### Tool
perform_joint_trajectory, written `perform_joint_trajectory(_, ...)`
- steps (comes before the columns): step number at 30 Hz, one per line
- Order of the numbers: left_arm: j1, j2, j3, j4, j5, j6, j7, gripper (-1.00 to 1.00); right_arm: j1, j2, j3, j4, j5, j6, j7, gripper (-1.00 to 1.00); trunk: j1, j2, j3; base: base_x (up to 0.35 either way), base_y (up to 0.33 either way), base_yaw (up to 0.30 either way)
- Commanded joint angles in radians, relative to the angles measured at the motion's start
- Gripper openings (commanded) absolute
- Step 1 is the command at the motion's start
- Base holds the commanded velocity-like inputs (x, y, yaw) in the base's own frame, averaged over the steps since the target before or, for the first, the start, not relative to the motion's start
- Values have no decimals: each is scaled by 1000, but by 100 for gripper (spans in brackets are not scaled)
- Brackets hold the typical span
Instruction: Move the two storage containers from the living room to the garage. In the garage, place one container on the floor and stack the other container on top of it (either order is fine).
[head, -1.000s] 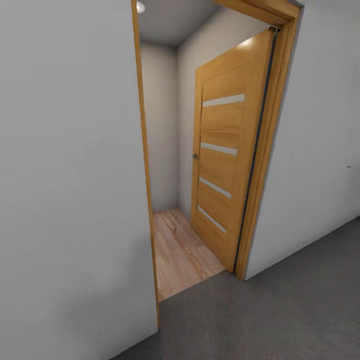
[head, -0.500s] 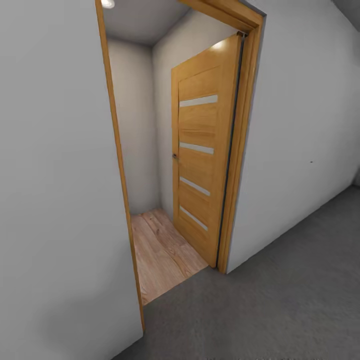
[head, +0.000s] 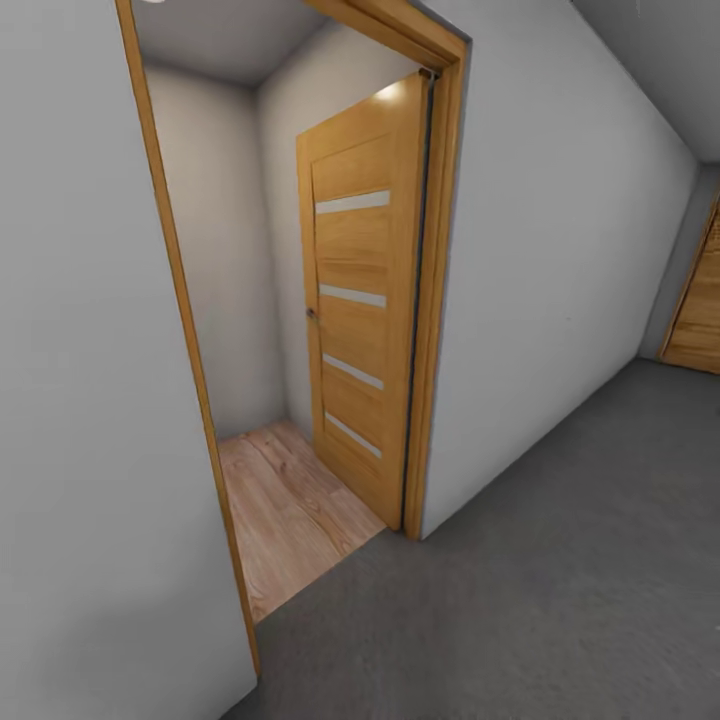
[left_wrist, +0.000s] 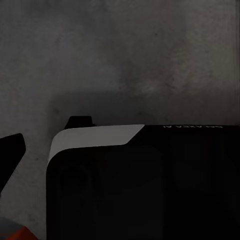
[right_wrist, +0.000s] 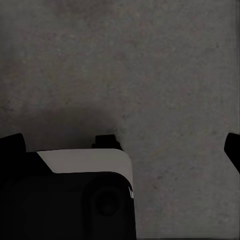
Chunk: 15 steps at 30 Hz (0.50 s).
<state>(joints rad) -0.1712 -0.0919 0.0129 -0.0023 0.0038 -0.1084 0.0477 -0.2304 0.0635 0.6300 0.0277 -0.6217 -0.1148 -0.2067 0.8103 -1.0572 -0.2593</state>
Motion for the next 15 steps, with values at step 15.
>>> perform_joint_trajectory(15, -1, 0, -2, -2, -2, -6, 3, 100, -1, -5, 7, 3, -9, -5, 0, 100, 0, -1, -1, 0, 0, -71)
